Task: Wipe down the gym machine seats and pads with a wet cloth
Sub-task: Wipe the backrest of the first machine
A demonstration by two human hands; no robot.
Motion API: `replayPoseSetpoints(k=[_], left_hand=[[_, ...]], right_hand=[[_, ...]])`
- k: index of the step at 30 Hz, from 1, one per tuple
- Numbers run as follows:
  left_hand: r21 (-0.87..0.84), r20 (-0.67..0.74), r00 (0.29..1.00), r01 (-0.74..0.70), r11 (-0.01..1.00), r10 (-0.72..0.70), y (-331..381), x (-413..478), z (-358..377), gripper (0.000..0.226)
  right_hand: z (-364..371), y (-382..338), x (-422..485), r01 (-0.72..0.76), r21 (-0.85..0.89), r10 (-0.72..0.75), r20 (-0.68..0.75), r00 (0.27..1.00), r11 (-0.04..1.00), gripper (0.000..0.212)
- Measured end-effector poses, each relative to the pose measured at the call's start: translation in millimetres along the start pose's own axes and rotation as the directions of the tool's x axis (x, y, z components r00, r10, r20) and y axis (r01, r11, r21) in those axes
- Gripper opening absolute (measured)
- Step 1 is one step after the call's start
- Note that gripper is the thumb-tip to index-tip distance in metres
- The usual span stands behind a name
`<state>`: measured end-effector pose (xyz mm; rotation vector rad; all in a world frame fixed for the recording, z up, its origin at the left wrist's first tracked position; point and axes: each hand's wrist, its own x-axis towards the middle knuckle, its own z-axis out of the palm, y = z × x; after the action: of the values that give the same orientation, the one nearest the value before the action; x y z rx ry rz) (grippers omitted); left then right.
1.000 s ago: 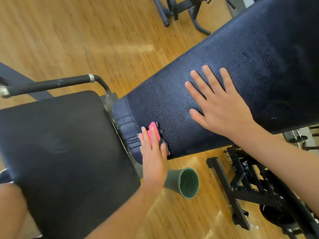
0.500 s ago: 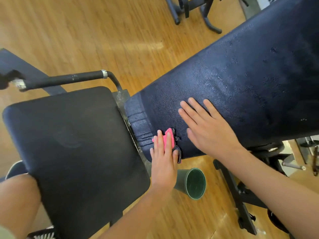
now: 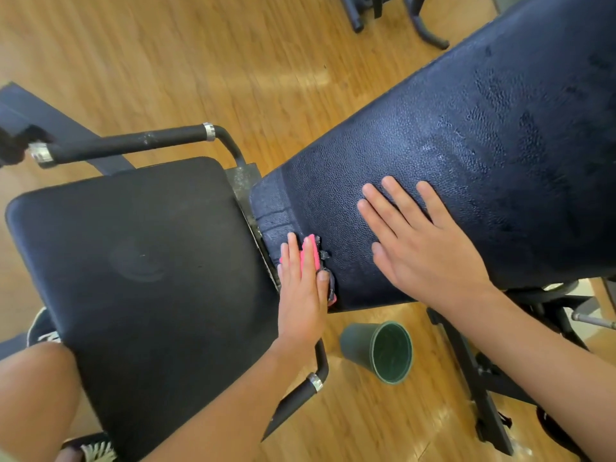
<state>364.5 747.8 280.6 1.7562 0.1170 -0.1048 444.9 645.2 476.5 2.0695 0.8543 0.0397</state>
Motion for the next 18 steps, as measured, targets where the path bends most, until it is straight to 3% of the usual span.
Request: replayPoseSetpoints(k=[6,9,13,18], left_hand=[[-0.07,-0.2,0.98,-0.015,0.997,0.001,8.3,98.6,-40.2,0.054],[-0.085,-0.221,0.975,-0.01,0.996,-0.009,13.1,137.4,-59.8,0.055],[-0.017,-0.217,0.967,-0.144,0.989,0.138,15.1,94.8,-41.3,0.055],[-0.078,-0.085,0.992,-0.099,0.992,0.092,26.4,-5.9,5.9,0.059]], right_hand=[[0.4,-1.0,-0.1,-0.001,0.01,0.001,-0.009,1.0,1.0,0.062],[0.2,-1.9,-0.7,-0.003,-0.006,0.003,-0.01,1.0,1.0,0.062],[-0.8,-2.3,-0.9,0.003,-0.012,-0.003,0.003,1.0,1.0,0.062],[-2.3,-1.8,0.0,0.001,-0.006,-0.001,-0.002,1.0,1.0,0.062]])
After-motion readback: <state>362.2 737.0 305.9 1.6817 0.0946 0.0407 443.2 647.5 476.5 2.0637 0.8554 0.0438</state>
